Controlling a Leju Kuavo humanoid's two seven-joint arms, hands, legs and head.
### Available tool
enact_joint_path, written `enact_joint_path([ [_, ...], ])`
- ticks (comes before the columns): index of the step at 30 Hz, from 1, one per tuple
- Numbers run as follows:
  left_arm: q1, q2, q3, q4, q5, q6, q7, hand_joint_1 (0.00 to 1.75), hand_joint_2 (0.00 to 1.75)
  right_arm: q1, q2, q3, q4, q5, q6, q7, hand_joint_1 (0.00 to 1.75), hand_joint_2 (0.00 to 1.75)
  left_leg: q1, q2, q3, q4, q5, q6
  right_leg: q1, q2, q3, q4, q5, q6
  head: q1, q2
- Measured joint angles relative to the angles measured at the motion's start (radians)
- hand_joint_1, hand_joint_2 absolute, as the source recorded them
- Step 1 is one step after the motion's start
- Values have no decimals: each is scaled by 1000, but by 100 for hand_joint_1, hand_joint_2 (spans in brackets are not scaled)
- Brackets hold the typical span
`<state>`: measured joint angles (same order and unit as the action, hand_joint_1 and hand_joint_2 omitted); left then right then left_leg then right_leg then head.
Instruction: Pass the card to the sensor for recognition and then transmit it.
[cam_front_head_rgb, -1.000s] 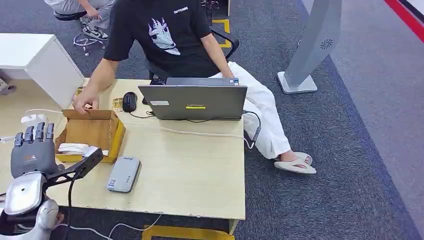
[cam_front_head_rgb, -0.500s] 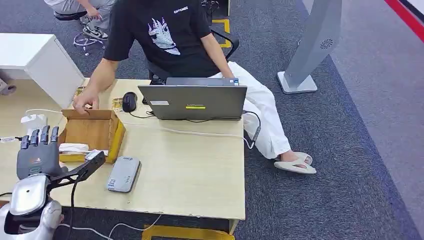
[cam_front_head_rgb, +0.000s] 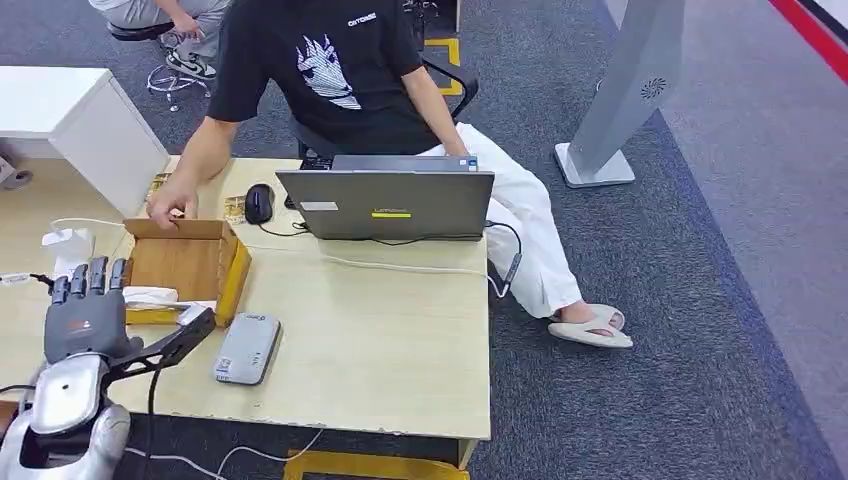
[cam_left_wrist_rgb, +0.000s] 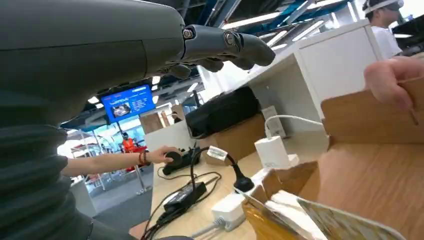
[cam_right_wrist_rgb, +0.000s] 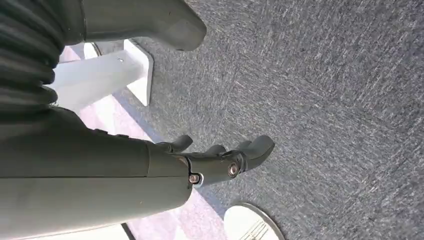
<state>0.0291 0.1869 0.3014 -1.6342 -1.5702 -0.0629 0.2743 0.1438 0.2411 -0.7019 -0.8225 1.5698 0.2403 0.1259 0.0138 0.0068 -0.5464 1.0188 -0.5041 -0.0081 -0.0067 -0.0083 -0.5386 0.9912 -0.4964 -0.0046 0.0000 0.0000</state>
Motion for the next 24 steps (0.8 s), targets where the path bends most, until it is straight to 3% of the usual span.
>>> enact_joint_path([
  [24,-3,-50,7,46,0,-1,-15,0,175,1,0,0,-13,0,16,3,0,175,0,0,0,0,0,0,0,0,0,0,0,0,0,0],
])
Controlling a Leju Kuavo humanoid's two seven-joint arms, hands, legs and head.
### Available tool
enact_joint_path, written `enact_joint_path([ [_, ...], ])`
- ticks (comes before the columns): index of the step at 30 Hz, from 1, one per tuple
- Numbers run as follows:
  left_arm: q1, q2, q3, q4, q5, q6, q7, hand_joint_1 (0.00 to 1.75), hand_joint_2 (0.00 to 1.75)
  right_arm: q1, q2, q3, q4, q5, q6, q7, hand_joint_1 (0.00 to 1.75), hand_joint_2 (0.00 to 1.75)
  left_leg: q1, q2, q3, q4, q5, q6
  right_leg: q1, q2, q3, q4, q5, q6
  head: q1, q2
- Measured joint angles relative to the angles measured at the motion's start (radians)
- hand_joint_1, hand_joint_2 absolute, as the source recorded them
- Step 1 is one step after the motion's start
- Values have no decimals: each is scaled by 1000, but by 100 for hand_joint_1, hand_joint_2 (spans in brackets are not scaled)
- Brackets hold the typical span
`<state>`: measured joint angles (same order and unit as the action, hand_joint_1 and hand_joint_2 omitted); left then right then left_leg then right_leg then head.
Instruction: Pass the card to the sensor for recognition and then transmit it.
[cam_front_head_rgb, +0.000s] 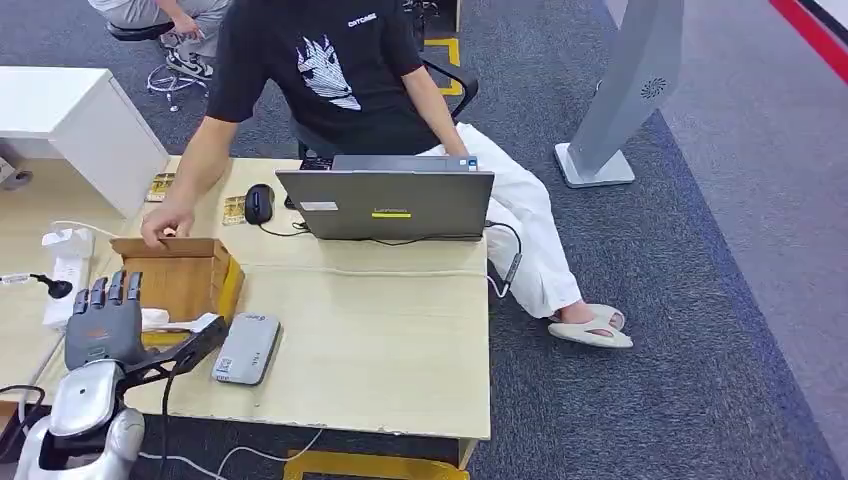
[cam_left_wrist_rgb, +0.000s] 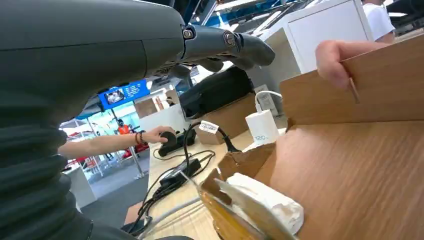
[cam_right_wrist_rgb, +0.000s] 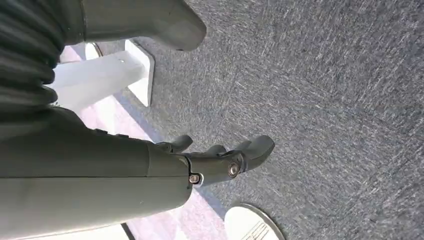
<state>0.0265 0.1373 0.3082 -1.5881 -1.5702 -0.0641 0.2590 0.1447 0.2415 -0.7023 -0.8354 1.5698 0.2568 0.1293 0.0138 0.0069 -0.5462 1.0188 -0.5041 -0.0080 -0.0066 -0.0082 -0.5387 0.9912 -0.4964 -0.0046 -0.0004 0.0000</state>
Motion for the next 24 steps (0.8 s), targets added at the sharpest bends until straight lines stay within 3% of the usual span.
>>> enact_joint_path([
  [5,-23,-12,26,19,0,-1,-74,0,175,0,0,0,0,0,-5,-1,0,175,0,0,0,0,0,0,0,0,0,0,0,0,0,0],
  [16,-63,-29,43,66,0,12,-119,9,175,0,-2,0,5,0,-17,-1,0,175,0,0,0,0,0,0,0,0,0,0,0,0,0,0],
  [18,-66,-32,43,71,0,12,-119,31,175,0,-2,0,5,0,-17,-1,0,175,0,0,0,0,0,0,0,0,0,0,0,0,0,0],
  [20,-68,-33,43,77,0,12,-123,31,175,0,-2,0,5,0,-17,-1,0,175,0,0,0,0,0,0,0,0,0,0,0,0,0,0],
  [22,-71,-36,43,82,0,15,-138,58,175,0,-2,0,6,0,-18,-1,0,175,0,0,0,0,0,0,0,0,0,0,0,0,0,0],
  [23,-73,-39,43,85,0,16,-153,133,175,-1,-2,0,7,0,-19,-1,0,175,0,0,0,0,0,0,0,0,0,0,0,0,0,0],
  [24,-76,-42,47,87,0,17,-174,164,175,-1,-2,0,8,0,-22,-1,0,175,0,0,0,0,0,0,0,0,0,0,0,0,0,0],
])
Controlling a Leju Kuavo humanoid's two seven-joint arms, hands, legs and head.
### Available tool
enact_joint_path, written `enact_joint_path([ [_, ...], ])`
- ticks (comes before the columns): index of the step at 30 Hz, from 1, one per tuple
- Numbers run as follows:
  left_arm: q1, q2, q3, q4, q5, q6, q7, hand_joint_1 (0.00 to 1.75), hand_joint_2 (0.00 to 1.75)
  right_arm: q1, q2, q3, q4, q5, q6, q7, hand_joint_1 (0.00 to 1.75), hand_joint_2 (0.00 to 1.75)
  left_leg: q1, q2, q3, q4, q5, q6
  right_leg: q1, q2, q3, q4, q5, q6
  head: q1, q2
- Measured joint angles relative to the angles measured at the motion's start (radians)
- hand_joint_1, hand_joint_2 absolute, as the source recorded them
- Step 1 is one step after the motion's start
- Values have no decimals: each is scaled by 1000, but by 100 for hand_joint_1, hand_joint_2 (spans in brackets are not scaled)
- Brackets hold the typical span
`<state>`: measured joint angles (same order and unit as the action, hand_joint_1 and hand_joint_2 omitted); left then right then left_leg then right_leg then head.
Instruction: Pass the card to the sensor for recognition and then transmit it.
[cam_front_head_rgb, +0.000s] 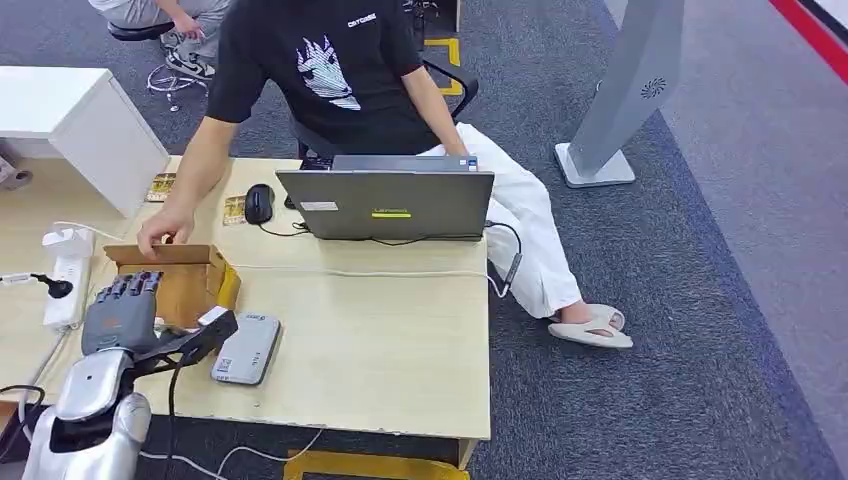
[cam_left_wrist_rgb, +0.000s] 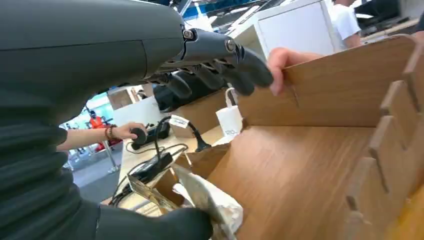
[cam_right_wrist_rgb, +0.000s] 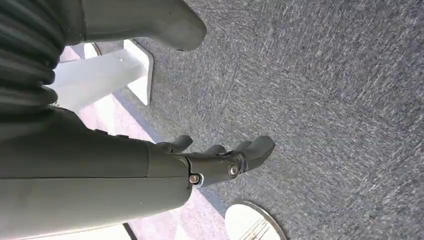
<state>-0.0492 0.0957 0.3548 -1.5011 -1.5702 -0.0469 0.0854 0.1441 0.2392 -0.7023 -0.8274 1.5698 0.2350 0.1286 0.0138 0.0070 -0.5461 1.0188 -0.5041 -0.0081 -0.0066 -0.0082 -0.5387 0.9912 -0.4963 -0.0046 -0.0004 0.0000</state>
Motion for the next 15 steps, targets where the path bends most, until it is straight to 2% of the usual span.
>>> enact_joint_path([
  [1,-3,-6,5,3,0,2,-19,175,175,0,0,0,1,0,-3,0,0,175,0,0,0,0,0,0,0,0,0,0,0,0,0,0],
  [5,-11,-23,21,11,4,10,-68,175,175,0,-2,0,5,0,-12,-4,0,175,0,0,0,0,0,0,0,0,0,0,0,0,0,0],
  [15,-20,-43,39,30,18,5,-99,175,175,-2,-6,0,19,0,-19,-22,0,175,0,0,0,0,0,0,0,0,0,0,0,0,0,0],
])
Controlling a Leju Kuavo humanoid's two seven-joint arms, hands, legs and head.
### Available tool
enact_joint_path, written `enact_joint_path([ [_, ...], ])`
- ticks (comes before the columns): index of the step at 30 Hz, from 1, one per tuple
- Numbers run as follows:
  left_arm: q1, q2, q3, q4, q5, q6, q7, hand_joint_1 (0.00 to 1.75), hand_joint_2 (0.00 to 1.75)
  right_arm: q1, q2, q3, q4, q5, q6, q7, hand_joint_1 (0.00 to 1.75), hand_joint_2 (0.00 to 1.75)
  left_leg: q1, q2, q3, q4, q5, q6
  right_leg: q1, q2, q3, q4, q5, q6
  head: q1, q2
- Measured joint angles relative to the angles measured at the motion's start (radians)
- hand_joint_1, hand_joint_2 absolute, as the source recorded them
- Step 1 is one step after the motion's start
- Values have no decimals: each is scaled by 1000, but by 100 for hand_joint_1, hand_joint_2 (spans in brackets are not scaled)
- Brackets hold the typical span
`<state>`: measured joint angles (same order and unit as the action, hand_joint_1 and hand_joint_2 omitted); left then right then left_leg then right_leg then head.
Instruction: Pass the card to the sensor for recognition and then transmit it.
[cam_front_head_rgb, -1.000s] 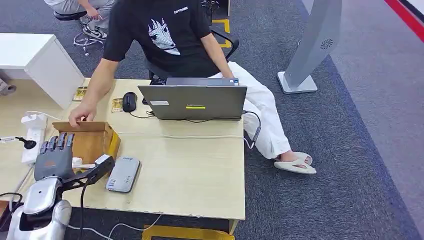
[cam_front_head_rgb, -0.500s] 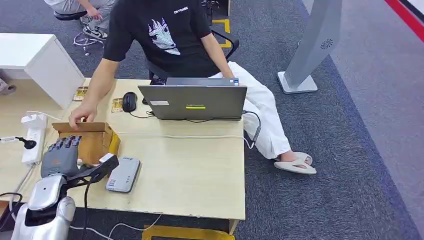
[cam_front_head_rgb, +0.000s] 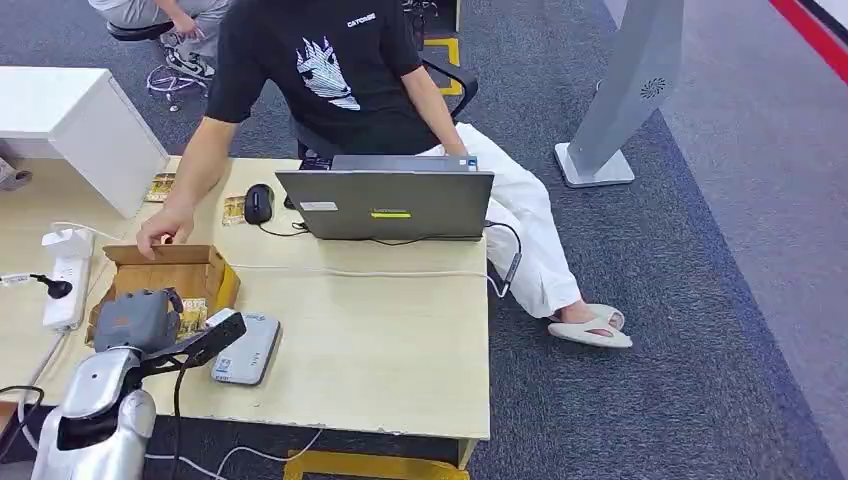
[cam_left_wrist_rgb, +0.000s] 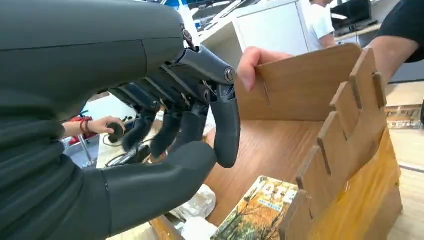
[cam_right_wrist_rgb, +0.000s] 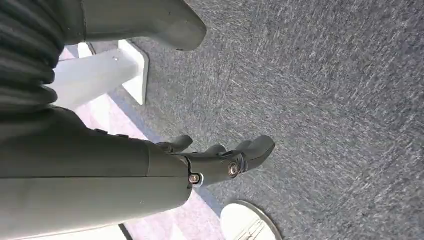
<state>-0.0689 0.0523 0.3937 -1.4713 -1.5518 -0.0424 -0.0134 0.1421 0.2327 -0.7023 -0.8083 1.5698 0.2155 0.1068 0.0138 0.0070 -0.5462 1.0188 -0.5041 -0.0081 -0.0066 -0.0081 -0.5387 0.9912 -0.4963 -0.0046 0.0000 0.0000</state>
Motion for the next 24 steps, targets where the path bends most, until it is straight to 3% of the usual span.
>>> enact_joint_path([
  [24,-2,-6,3,26,5,-10,-5,175,175,-13,-3,0,25,0,-4,11,0,175,0,0,0,0,0,0,0,0,0,0,0,0,0,0],
])
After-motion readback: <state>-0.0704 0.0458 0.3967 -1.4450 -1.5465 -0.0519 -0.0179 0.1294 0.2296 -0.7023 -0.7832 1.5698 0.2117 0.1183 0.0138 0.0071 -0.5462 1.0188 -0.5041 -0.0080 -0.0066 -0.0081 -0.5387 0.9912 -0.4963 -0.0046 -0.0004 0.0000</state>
